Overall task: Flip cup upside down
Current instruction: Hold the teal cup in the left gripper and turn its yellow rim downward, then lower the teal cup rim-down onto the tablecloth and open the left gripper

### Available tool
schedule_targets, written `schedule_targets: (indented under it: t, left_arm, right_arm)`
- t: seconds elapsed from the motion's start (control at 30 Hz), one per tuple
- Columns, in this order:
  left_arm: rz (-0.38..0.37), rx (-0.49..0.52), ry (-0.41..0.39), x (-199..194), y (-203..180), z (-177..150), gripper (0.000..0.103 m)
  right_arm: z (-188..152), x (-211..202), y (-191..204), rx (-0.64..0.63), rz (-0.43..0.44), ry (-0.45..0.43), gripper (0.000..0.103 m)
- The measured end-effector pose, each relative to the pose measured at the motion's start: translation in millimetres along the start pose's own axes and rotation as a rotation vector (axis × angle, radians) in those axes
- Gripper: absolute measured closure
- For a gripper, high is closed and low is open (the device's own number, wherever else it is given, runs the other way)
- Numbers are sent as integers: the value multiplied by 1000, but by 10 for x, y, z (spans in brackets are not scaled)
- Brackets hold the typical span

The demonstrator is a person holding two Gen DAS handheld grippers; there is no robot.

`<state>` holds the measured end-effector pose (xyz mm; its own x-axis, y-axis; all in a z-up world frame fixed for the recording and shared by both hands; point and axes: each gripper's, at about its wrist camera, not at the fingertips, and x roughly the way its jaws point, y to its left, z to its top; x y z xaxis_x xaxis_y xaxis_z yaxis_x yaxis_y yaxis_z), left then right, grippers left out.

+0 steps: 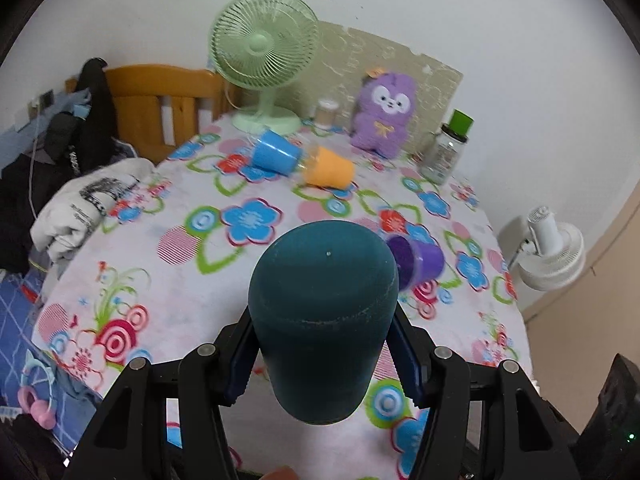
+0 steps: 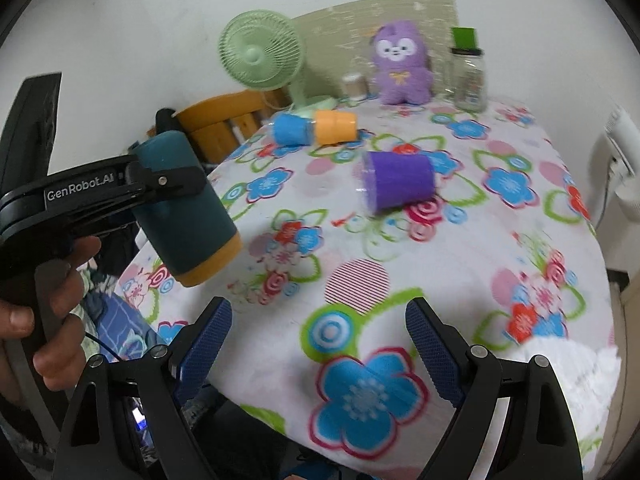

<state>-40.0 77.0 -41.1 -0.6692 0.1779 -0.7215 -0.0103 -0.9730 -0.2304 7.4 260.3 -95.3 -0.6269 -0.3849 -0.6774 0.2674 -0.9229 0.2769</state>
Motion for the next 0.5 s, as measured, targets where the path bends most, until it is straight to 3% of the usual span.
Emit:
schedule_targets:
  t: [0.17, 0.5]
  left_arm:
    - [14, -3, -32, 33, 97, 17, 42]
    - [21, -27, -6, 186, 200, -36, 42]
  right_arm:
    - [44, 122, 63, -13, -4, 20, 13]
    - [22, 217, 70, -6, -32, 53, 13]
